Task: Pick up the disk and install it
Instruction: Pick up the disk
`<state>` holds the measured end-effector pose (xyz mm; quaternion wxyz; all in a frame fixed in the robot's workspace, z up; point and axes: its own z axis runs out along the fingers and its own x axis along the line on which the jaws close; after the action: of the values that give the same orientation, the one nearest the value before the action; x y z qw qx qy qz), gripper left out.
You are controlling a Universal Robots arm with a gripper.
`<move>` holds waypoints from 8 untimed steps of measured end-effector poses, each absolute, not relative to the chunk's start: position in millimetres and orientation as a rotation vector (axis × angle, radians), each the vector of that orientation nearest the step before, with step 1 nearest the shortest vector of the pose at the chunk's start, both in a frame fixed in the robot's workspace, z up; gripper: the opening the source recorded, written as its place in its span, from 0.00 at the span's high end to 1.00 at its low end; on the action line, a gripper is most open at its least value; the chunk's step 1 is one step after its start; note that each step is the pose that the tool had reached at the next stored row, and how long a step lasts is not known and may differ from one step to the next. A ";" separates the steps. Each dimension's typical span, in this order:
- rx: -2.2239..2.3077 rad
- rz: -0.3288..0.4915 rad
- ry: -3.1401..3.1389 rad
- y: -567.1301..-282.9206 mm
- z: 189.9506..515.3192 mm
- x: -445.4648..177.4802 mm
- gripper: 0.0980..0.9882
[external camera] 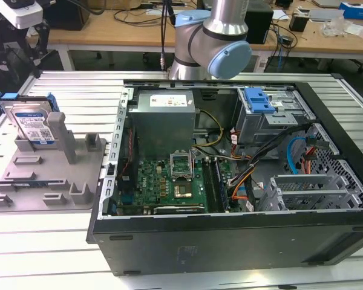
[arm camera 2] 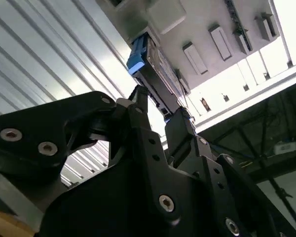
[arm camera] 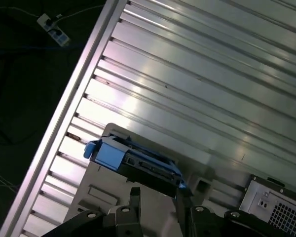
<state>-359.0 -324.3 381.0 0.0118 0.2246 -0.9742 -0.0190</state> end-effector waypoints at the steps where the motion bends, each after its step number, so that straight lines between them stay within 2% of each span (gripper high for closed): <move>1: 0.731 -0.059 -3.030 -324.3 381.0 -359.0 0.64; 8: 0.969 -0.056 -2.960 -324.3 381.0 -359.0 0.64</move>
<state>-359.0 -324.3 381.0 0.0135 0.3109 -0.9502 -0.0178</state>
